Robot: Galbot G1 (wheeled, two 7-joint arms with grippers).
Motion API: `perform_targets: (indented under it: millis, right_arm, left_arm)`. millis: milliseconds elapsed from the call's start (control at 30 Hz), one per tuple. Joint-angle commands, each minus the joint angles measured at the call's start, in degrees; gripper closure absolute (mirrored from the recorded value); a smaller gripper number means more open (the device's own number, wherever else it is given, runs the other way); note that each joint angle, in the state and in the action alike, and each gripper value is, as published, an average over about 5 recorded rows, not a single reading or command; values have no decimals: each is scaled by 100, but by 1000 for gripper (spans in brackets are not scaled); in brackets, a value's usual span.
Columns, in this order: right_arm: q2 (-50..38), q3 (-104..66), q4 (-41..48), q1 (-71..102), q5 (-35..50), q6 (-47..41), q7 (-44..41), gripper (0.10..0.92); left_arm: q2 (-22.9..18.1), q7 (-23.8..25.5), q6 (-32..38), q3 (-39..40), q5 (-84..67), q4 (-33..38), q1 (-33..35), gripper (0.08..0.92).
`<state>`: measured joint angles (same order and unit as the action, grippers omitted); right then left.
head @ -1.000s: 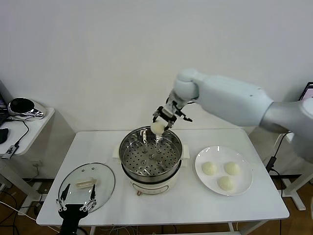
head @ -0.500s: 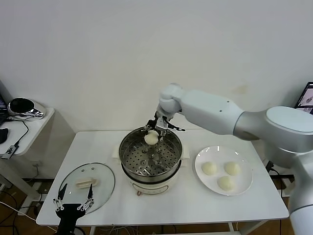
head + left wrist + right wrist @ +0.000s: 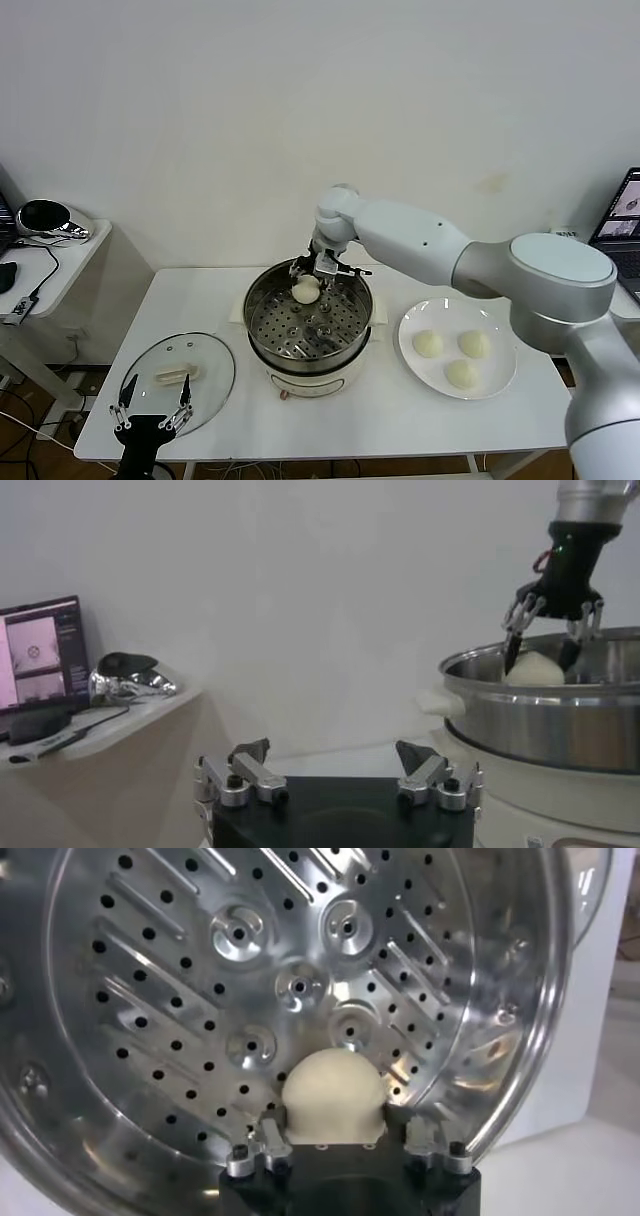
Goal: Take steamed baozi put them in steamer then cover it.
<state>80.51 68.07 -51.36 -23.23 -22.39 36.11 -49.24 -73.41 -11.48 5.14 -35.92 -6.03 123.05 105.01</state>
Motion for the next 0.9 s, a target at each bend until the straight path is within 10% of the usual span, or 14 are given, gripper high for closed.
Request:
perform_targets:
  millis: [33, 433, 900]
  right_arm:
    - [3, 43, -15, -152, 190, 32, 29, 275]
    - [-1826, 850, -2670, -2246, 3522, -3435, -866, 203]
    - [-4525, 1148, -4511, -2418, 3584, -5844, -996, 203]
  left_arm:
    - [-12, -2, 1, -5, 4, 38, 16, 177]
    - [46, 20, -24, -89, -9, 168, 98, 177]
    - [144, 19, -87, -35, -26, 184, 72, 177]
